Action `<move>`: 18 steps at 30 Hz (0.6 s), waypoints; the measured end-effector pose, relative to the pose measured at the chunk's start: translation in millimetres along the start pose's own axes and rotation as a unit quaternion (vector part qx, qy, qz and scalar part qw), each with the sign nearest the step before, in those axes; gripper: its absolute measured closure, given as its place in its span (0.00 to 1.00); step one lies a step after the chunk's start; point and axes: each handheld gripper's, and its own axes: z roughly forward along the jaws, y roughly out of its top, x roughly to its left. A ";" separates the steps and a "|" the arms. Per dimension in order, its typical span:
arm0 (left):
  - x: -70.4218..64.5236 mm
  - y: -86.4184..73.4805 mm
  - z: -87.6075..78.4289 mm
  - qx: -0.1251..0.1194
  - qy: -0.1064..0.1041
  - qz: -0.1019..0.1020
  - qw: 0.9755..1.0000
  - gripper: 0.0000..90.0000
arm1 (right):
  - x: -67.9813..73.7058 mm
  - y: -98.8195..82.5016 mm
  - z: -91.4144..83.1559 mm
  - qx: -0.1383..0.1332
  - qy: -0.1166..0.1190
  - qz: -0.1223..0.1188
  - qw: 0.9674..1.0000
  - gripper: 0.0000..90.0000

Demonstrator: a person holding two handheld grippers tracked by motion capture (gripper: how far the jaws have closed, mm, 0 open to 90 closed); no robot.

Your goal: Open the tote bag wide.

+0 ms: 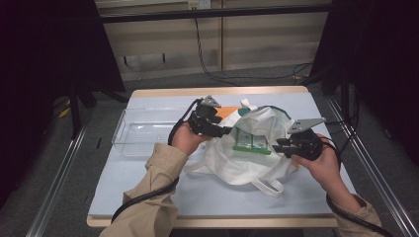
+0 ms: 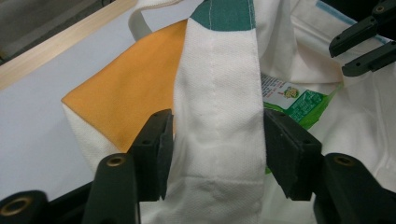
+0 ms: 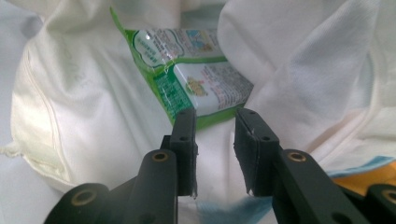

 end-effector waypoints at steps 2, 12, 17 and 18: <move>1.8 -0.1 0.1 0.002 0.004 0.000 1.000 0.54 | 0.8 -2.0 1.0 0.002 -0.001 -0.007 1.000 0.78; 10.9 1.2 0.6 0.006 0.014 -0.009 1.000 0.62 | 2.1 -12.8 -5.0 -0.009 -0.001 0.002 1.000 0.85; 14.3 1.5 3.3 0.012 0.021 -0.008 1.000 0.65 | 2.7 -17.8 -5.2 -0.008 -0.002 -0.004 1.000 0.89; 14.6 1.6 3.9 0.013 0.024 -0.011 1.000 0.65 | 3.3 -18.9 -5.8 -0.005 -0.002 0.001 1.000 0.90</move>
